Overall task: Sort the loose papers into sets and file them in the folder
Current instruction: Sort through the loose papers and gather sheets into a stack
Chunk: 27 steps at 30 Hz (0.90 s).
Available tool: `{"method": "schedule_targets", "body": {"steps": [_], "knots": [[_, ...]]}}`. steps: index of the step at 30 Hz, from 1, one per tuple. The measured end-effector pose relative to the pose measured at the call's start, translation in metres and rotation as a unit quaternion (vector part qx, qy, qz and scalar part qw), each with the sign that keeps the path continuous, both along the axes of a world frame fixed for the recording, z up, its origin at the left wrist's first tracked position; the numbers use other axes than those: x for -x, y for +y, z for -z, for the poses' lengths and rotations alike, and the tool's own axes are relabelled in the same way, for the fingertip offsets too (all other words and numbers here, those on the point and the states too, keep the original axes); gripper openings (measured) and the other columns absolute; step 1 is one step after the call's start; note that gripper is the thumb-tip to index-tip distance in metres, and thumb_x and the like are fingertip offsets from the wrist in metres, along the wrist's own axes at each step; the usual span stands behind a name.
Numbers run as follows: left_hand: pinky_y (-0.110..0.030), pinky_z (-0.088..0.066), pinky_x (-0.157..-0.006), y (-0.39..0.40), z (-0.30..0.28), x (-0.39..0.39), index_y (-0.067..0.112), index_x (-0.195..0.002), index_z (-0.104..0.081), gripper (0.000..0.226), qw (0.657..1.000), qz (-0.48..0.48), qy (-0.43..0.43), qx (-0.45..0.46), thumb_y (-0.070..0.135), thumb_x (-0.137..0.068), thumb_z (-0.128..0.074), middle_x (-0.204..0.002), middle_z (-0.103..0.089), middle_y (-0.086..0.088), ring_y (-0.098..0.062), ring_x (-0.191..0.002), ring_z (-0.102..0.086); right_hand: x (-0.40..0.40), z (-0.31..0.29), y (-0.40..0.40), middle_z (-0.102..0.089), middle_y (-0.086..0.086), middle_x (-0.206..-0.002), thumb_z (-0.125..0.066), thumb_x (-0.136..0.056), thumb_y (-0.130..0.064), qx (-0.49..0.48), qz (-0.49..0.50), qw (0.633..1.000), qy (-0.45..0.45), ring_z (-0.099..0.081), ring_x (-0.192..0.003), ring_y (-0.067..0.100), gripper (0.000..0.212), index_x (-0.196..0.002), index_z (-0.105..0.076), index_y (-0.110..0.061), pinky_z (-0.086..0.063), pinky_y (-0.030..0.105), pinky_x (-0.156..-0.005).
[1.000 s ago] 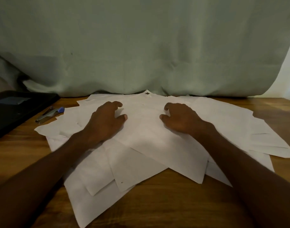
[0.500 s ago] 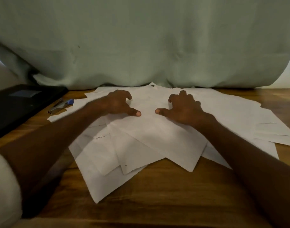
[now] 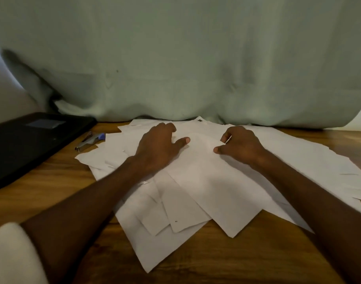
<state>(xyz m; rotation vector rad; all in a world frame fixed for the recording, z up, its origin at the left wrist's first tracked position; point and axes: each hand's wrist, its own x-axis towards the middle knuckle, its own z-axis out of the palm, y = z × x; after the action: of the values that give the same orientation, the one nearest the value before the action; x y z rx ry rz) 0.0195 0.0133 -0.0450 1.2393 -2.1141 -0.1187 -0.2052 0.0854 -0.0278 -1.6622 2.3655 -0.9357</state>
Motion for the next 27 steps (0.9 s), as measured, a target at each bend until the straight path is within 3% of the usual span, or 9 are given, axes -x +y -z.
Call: {"method": "schedule_targets", "body": {"steps": [3, 7, 9, 11, 15, 16, 19, 22, 27], "knots": [[-0.042, -0.054, -0.082, -0.005, -0.011, -0.001, 0.029, -0.096, -0.067, 0.033, 0.979, 0.004, 0.181, 0.095, 0.06, -0.096, -0.054, -0.091, -0.07, 0.01, -0.013, -0.087, -0.065, -0.013, -0.034, 0.01, -0.065, -0.003, -0.093, -0.086, -0.076, -0.026, 0.17, 0.002, 0.985, -0.011, -0.064, -0.089, 0.02, 0.032, -0.099, -0.063, -0.024, -0.043, 0.029, -0.074], [-0.041, -0.056, -0.067, -0.009, -0.027, -0.009, 0.017, -0.088, -0.069, 0.033, 0.902, 0.083, 0.422, 0.027, 0.043, -0.103, -0.055, -0.071, -0.071, -0.001, -0.019, -0.069, -0.068, -0.056, -0.09, 0.027, -0.068, -0.003, -0.102, -0.068, -0.086, -0.01, 0.4, -0.02, 0.889, 0.223, -0.066, -0.087, 0.022, 0.035, -0.118, -0.061, -0.022, -0.049, 0.041, -0.08], [-0.035, -0.054, -0.061, -0.004, -0.036, -0.011, 0.009, -0.099, -0.071, 0.042, 0.85, 0.144, 0.5, -0.087, 0.048, -0.102, -0.056, -0.082, -0.074, -0.014, -0.023, -0.071, -0.071, -0.079, -0.09, 0.029, -0.064, 0.0, -0.103, -0.063, -0.085, -0.003, 0.449, 0.002, 0.83, 0.332, -0.061, -0.088, 0.025, 0.042, -0.124, -0.06, -0.022, -0.044, 0.043, -0.083], [-0.039, -0.058, -0.069, 0.007, -0.05, -0.012, 0.007, -0.118, -0.066, 0.062, 0.777, 0.222, 0.551, -0.208, 0.062, -0.092, -0.052, -0.103, -0.076, -0.019, -0.03, -0.088, -0.076, -0.097, -0.068, 0.029, -0.06, 0.003, -0.103, -0.058, -0.086, -0.002, 0.457, 0.001, 0.804, 0.38, -0.057, -0.088, 0.027, 0.045, -0.127, -0.06, -0.02, -0.039, 0.043, -0.083], [-0.046, -0.061, -0.089, 0.024, -0.068, -0.015, 0.011, -0.134, -0.057, 0.076, 0.601, 0.381, 0.629, -0.313, 0.062, -0.078, -0.048, -0.127, -0.07, -0.016, -0.033, -0.117, -0.068, -0.113, -0.016, 0.019, -0.063, 0.008, -0.107, -0.07, -0.079, -0.005, 0.398, -0.098, 0.821, 0.397, -0.06, -0.087, 0.028, 0.058, -0.134, -0.052, -0.015, -0.046, 0.042, -0.074], [-0.047, -0.059, -0.093, 0.03, -0.069, -0.015, 0.013, -0.134, -0.057, 0.07, 0.594, 0.393, 0.628, -0.313, 0.059, -0.081, -0.049, -0.13, -0.069, -0.015, -0.032, -0.12, -0.067, -0.114, -0.012, 0.017, -0.064, 0.008, -0.107, -0.073, -0.078, -0.005, 0.387, -0.109, 0.831, 0.383, -0.06, -0.085, 0.026, 0.061, -0.135, -0.052, -0.014, -0.047, 0.04, -0.07], [-0.046, -0.058, -0.096, 0.026, -0.06, -0.014, 0.009, -0.138, -0.057, 0.045, 0.658, 0.337, 0.612, -0.281, 0.028, -0.098, -0.059, -0.132, -0.068, -0.014, -0.032, -0.12, -0.067, -0.12, -0.01, 0.012, -0.068, 0.005, -0.11, -0.079, -0.082, -0.013, 0.375, -0.151, 0.85, 0.337, -0.063, -0.085, 0.023, 0.059, -0.135, -0.055, -0.015, -0.052, 0.037, -0.069], [-0.042, -0.062, -0.086, 0.009, -0.049, -0.021, 0.006, -0.134, -0.059, 0.038, 0.646, 0.275, 0.658, -0.273, -0.003, -0.098, -0.055, -0.126, -0.071, -0.015, -0.033, -0.113, -0.07, -0.119, -0.013, 0.015, -0.071, 0.002, -0.119, -0.068, -0.096, -0.037, 0.393, -0.203, 0.871, 0.213, -0.067, -0.099, 0.021, 0.041, -0.131, -0.059, -0.018, -0.055, 0.037, -0.083], [-0.043, -0.061, -0.089, -0.001, -0.041, -0.03, 0.005, -0.135, -0.061, 0.039, 0.665, 0.261, 0.633, -0.299, -0.003, -0.096, -0.058, -0.127, -0.071, -0.014, -0.031, -0.113, -0.069, -0.068, -0.033, 0.012, -0.062, -0.004, -0.131, -0.055, -0.102, -0.042, 0.388, -0.11, 0.911, 0.088, -0.058, -0.117, 0.019, 0.04, -0.135, -0.055, -0.021, -0.047, 0.043, -0.099]]}}
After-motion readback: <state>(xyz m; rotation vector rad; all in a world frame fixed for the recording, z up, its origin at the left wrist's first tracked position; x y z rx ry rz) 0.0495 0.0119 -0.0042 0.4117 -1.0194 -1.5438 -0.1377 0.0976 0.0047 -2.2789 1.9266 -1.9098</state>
